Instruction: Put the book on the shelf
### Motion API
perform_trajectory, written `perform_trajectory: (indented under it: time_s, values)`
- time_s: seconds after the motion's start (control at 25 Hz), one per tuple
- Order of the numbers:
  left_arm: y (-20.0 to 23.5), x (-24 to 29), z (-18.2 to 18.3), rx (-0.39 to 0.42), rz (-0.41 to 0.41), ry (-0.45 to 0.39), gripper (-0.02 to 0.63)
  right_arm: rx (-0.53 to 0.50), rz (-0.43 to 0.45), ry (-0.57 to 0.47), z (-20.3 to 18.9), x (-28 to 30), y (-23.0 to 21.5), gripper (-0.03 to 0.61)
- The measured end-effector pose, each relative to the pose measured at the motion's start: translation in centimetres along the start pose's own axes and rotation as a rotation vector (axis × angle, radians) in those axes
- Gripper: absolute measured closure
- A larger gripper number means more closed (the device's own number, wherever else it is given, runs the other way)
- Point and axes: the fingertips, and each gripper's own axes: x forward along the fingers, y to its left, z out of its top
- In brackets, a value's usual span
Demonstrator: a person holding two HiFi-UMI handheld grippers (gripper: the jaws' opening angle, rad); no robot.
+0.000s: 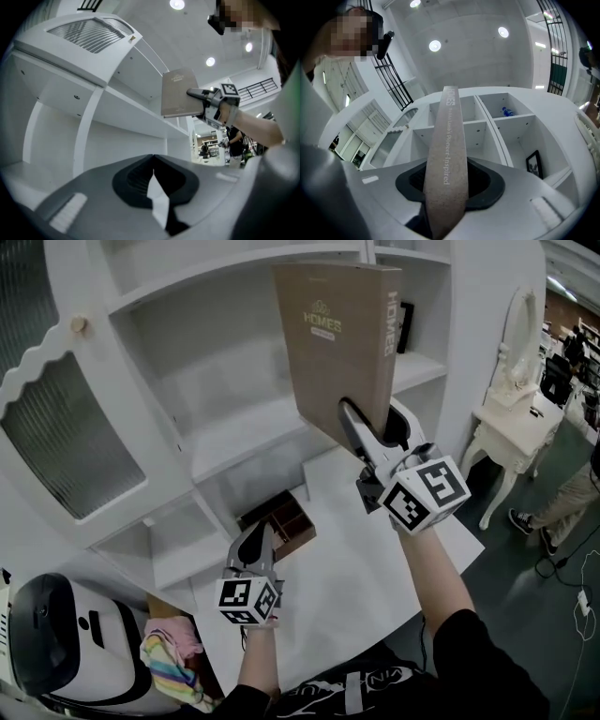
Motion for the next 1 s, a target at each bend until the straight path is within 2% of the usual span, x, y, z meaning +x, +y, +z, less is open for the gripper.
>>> perform_trajectory:
  time_s: [0.24, 0.36, 0.48, 0.64, 0.8, 1.0]
  values:
    - [0.2, 2.3, 0.0, 0.010, 0.007, -0.003, 0.614, -0.064, -0.066, 0.126, -3.0, 4.5, -2.9, 0.407]
    - [0.2, 3.4, -0.4, 0.006, 0.012, -0.001, 0.614, -0.053, -0.080, 0.159, -4.4, 6.3, -4.3, 0.405]
    - [0.0, 4.1, -0.8, 0.005, 0.022, -0.003, 0.614, -0.033, -0.074, 0.198, -5.7, 7.5, -5.4, 0.405]
    - [0.3, 4.8, -1.0, 0.007, 0.035, -0.005, 0.614, -0.015, -0.078, 0.312, -7.6, 9.1, -6.8, 0.402]
    - [0.4, 5.4, -1.4, 0.003, 0.042, 0.002, 0.614, 0.002, -0.035, 0.420, -9.0, 10.7, -7.3, 0.400]
    - [0.1, 5.6, -1.8, -0.005, 0.054, -0.001, 0.614, -0.018, -0.044, 0.449, -10.0, 11.7, -7.6, 0.396]
